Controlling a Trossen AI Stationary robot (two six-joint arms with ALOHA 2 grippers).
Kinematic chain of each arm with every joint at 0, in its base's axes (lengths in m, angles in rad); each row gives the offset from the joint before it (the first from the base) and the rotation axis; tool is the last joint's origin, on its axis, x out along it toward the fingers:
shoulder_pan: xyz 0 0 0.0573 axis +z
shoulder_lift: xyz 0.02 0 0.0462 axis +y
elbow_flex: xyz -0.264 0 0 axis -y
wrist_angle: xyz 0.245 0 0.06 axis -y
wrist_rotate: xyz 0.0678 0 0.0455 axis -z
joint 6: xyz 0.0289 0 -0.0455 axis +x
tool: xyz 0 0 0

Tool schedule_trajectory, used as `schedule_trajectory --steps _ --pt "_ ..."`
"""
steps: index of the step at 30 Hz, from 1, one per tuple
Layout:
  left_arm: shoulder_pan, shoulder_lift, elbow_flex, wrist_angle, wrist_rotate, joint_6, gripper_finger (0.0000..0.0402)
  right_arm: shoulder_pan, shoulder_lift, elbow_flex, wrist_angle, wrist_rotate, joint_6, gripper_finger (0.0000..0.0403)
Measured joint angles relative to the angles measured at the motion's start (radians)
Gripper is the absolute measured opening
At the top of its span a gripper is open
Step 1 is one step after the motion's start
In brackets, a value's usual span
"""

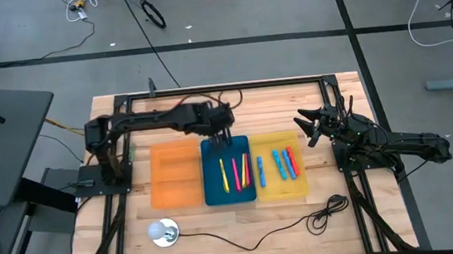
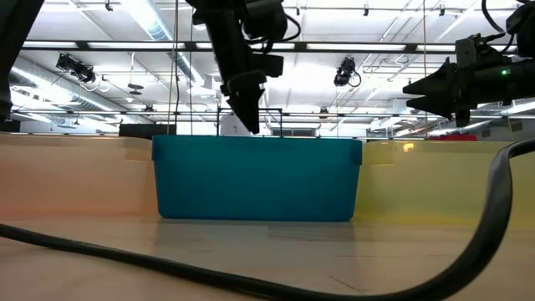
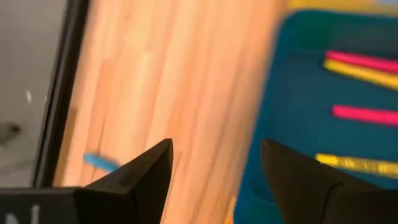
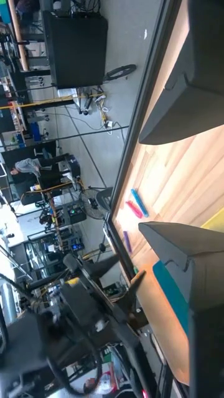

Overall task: Pick & Place Markers
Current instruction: Put the small blue pen into the orange bin

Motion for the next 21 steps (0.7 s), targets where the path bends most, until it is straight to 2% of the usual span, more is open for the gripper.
schedule_trajectory --steps 9,21 --pt "0.130 -0.003 0.000 -0.022 0.003 -0.392 0.0250 0.000 0.000 0.000 0.000 0.000 0.000 0.0215" --pt "0.288 -0.003 0.000 -0.042 0.021 -0.688 0.0250 0.000 0.000 0.000 0.000 0.000 0.000 0.0215"
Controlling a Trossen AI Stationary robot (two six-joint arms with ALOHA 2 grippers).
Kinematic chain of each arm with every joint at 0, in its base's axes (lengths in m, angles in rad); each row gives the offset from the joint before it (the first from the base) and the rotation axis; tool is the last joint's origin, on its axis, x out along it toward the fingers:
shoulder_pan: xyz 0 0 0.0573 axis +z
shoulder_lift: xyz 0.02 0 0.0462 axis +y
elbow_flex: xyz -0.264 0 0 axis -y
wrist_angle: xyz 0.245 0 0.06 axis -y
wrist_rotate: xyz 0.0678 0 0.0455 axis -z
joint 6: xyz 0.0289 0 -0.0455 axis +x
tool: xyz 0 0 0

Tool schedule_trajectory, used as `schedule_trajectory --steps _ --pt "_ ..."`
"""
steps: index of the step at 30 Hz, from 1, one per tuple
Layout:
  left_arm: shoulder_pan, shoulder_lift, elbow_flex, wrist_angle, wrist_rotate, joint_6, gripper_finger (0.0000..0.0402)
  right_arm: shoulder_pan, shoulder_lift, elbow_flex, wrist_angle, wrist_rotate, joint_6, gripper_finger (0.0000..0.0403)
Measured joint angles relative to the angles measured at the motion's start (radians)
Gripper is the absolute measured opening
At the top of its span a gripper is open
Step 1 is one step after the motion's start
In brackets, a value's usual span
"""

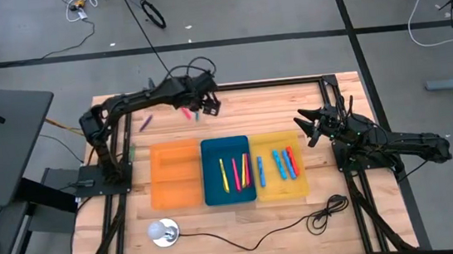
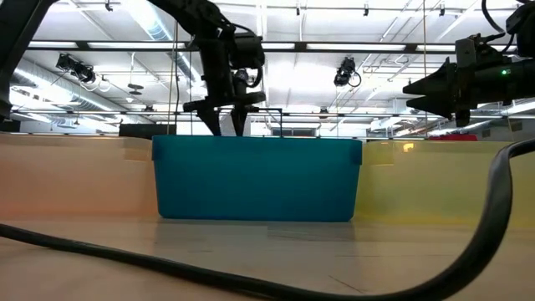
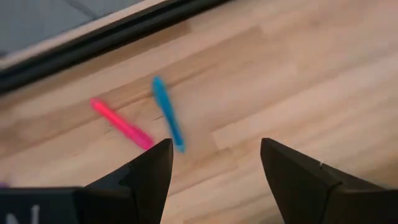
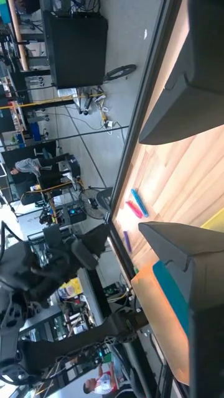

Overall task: Pick & Place Markers
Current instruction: Put the small blue pen into the orange bin

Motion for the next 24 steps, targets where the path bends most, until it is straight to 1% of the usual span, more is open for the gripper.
schedule_trajectory --steps 5,13,19,24 --pt "0.057 0.000 0.000 -0.042 0.010 -0.137 0.0250 0.000 0.000 0.000 0.000 0.000 0.000 0.0215" --pt "0.118 0.000 0.000 -0.092 0.014 -0.236 0.0250 0.000 0.000 0.000 0.000 0.000 0.000 0.0215" --pt "0.126 0.007 0.045 -0.116 0.018 -0.230 0.0250 0.000 0.000 0.000 0.000 0.000 0.000 0.0215" --pt "0.125 0.009 0.045 -0.113 0.018 -0.229 0.0250 0.000 0.000 0.000 0.000 0.000 0.000 0.0215"
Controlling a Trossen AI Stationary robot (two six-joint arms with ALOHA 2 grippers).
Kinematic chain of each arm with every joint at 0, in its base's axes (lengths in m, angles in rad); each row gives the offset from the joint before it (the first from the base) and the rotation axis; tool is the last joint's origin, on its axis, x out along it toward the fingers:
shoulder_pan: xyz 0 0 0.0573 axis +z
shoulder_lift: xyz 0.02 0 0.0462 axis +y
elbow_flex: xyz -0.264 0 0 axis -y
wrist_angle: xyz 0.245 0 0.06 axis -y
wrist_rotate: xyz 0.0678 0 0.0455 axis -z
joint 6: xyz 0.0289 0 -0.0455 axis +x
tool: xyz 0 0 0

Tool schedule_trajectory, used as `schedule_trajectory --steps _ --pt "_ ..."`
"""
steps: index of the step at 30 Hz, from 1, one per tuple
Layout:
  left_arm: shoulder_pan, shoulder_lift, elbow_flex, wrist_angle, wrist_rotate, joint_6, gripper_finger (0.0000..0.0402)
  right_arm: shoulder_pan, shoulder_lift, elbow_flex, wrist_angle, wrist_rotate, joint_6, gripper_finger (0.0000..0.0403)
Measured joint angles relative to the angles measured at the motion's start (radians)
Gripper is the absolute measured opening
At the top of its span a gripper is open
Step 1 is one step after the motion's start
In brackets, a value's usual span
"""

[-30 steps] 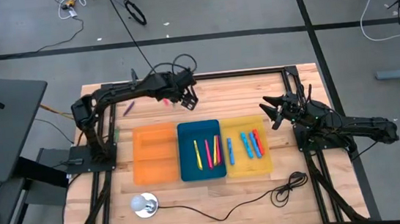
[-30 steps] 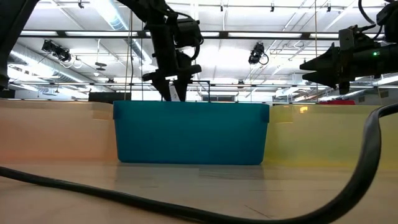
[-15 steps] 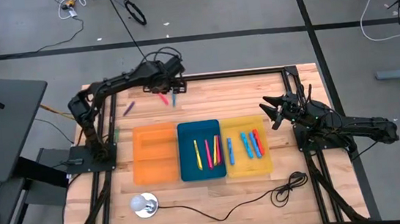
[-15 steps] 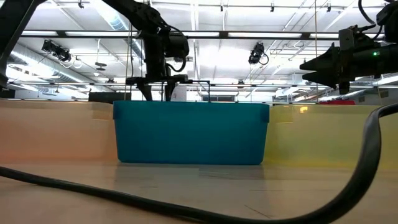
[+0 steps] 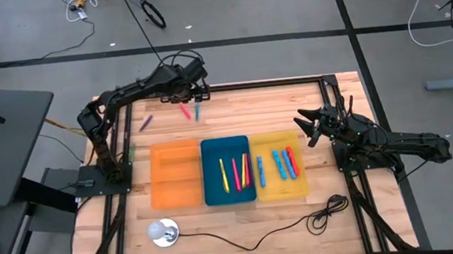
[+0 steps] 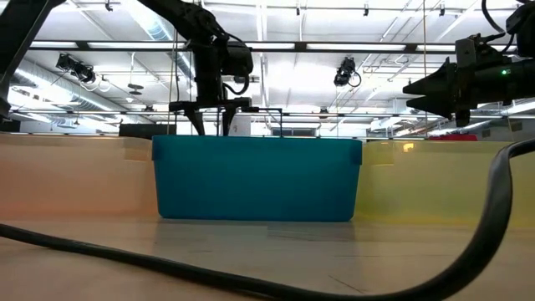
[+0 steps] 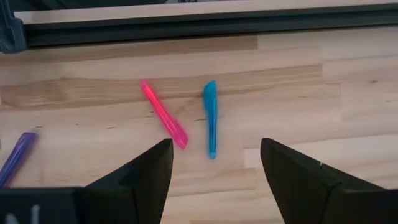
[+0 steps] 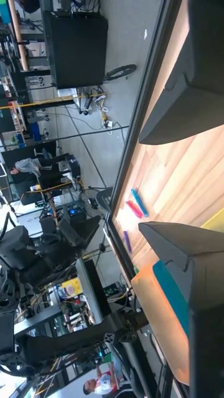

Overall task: Pick & Place Markers
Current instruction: Put the small blue pen into the orange bin

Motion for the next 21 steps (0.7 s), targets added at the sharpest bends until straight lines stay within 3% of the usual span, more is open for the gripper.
schedule_trajectory --steps 21 --pt "-0.005 0.170 0.000 0.030 0.078 -0.009 0.0249 0.000 0.000 0.000 0.000 0.000 0.000 0.0215"
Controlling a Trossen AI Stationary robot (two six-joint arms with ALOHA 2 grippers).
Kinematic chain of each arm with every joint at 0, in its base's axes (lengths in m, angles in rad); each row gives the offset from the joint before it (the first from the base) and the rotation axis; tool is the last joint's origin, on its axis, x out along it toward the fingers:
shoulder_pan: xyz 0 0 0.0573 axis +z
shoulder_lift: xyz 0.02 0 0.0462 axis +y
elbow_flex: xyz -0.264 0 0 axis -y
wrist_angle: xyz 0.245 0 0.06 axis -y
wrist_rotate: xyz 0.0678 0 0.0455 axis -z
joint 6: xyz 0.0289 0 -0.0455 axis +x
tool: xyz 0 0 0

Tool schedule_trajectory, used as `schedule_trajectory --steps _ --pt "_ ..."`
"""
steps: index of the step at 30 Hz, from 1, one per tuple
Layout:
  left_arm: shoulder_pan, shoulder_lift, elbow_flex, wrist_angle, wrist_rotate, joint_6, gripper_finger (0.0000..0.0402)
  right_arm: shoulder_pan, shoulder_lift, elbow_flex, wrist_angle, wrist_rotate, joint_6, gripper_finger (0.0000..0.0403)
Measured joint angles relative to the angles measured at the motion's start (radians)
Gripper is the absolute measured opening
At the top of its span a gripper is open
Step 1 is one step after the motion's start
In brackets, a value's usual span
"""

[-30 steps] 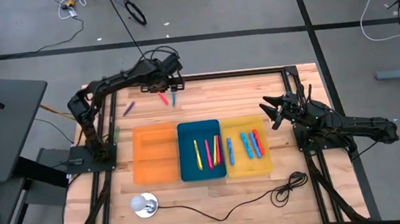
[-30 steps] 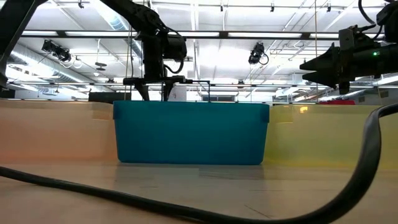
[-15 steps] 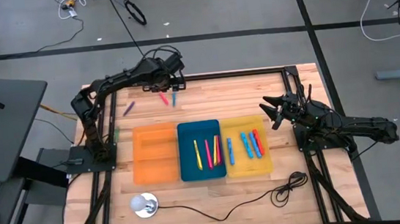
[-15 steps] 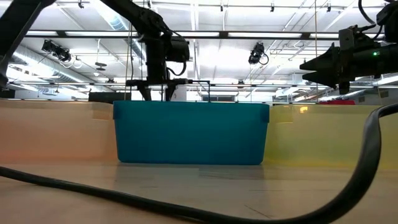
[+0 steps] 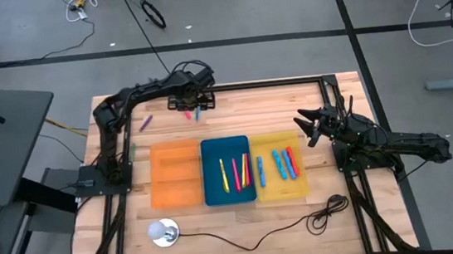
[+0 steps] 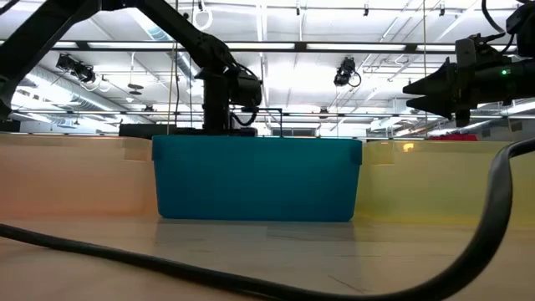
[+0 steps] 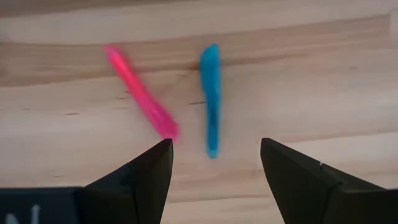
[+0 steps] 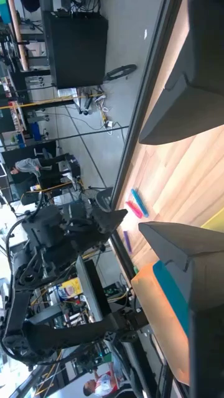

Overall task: Pick & Place Markers
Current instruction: Put the small blue pen into the orange bin

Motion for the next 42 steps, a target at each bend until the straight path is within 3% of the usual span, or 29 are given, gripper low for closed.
schedule_trajectory --steps 7,30,42 --pt "0.000 0.059 0.000 0.012 0.076 0.000 0.0249 0.000 0.000 0.000 0.000 0.000 0.000 0.0215" --pt "0.040 0.132 -0.001 0.116 0.113 0.097 0.0246 0.000 0.000 0.000 0.000 0.000 0.000 0.0215" --pt "0.041 0.151 0.002 0.105 0.160 0.090 0.0155 0.000 0.000 0.000 -0.001 0.000 0.000 0.0215"
